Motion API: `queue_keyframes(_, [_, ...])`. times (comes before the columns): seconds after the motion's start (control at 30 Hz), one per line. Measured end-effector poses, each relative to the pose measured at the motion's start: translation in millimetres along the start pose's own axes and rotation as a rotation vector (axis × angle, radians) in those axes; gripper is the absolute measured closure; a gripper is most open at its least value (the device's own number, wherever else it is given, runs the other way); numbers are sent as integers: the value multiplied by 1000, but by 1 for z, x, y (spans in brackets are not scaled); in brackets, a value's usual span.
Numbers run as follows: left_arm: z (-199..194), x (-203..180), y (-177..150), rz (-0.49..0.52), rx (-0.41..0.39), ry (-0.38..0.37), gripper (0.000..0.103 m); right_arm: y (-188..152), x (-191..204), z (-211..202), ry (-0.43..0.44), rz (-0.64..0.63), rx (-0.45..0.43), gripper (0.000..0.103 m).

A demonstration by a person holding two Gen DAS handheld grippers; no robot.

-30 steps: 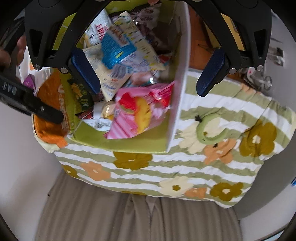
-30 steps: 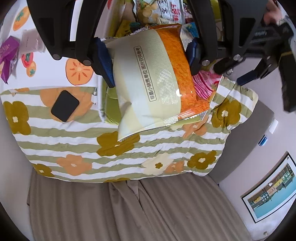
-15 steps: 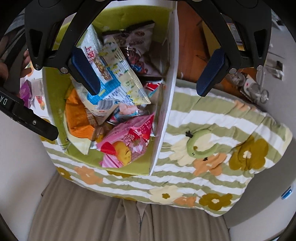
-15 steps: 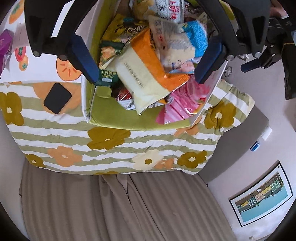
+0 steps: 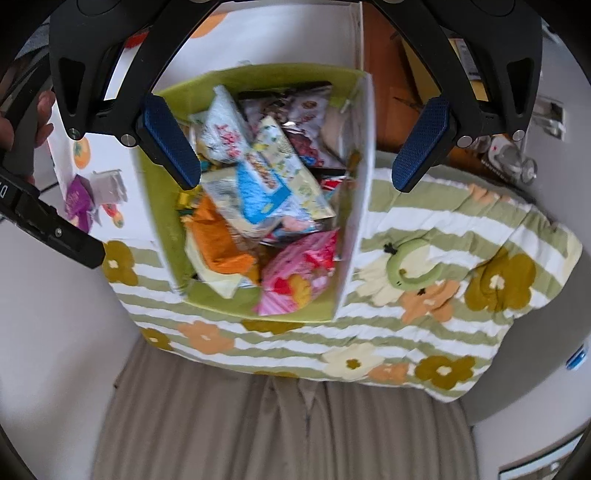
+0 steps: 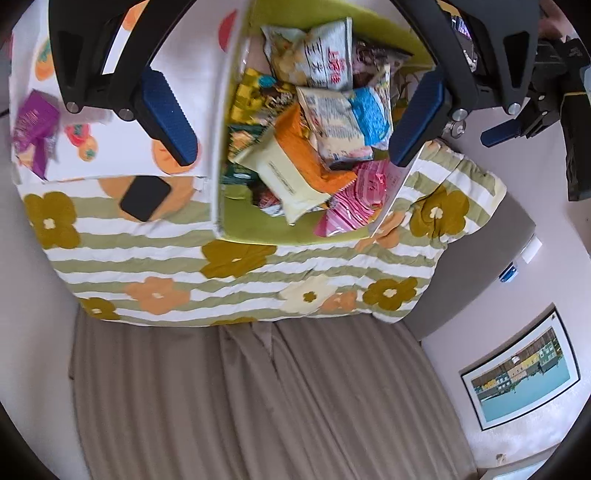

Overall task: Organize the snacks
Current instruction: 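Move both tools back toward the purple bag and grey-brown packet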

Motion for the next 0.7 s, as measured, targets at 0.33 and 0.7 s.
queue_keyframes(0.33, [-13,-97,9,123,-31,-144,0,-18,-62,-72,-138,87,-50,0])
queue_keyframes(0.7, [11,-242,12,194,27,-241,0,-19,-188,-126,-219,175,-63,0])
Point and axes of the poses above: each gripper's, at about its wrist camera, not at the fingertips, and z roughly the way its jaws point, x to its left, y to its top, the point moved 1 cm from there along z, roughly the way its jaws point, and after that the axes turned 9 degrees about y, right-handed, at the moved point
